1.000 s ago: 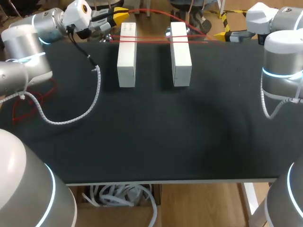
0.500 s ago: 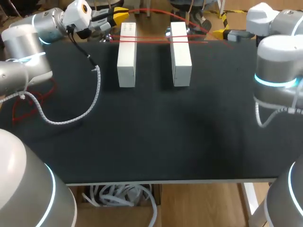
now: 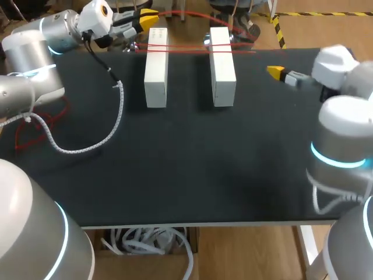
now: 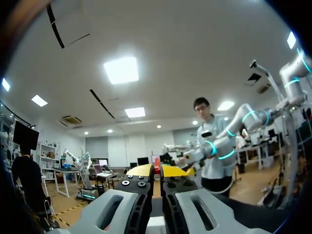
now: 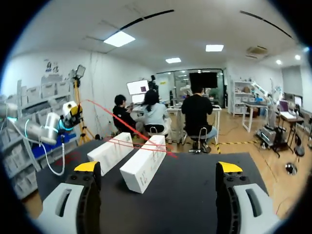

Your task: Grab the tape and strap the tape.

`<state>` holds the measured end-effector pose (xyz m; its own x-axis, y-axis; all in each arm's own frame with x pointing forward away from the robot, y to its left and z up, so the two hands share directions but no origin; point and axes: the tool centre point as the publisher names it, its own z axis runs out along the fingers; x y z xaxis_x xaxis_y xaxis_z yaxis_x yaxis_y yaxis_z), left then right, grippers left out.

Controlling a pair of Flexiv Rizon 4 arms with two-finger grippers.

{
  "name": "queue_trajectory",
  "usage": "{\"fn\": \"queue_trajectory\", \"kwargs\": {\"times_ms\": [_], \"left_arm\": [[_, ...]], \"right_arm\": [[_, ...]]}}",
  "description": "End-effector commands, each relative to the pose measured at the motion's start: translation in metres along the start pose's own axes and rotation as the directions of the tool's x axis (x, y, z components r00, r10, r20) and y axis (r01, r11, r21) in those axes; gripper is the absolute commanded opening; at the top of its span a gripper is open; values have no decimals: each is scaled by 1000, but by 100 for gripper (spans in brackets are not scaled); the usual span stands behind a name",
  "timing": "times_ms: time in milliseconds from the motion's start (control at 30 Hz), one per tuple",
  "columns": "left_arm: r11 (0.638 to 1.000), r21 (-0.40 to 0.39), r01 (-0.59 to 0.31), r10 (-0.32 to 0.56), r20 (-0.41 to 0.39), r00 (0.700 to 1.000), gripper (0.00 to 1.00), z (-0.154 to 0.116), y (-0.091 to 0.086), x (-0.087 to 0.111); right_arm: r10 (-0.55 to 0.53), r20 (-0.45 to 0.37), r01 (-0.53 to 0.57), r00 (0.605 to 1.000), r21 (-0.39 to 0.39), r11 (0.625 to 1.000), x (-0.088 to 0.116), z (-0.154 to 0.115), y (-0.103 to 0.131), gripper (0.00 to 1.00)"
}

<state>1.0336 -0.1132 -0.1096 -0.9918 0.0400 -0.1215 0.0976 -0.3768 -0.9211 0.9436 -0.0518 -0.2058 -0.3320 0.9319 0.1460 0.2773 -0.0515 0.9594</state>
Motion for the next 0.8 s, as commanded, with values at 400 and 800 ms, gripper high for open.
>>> {"fn": "queue_trajectory", "kwargs": {"times_ms": [400,800], "left_arm": [[1000,2,0,0,-3,1000,0,-1,1,-1],[1000,2,0,0,-3,1000,0,-1,1,-1]], "right_arm": [[513,212,-458,832,-258,851,14,-12,-4,100],[800,307,-813,516,-119,570,11,-19,-28,100]]}}
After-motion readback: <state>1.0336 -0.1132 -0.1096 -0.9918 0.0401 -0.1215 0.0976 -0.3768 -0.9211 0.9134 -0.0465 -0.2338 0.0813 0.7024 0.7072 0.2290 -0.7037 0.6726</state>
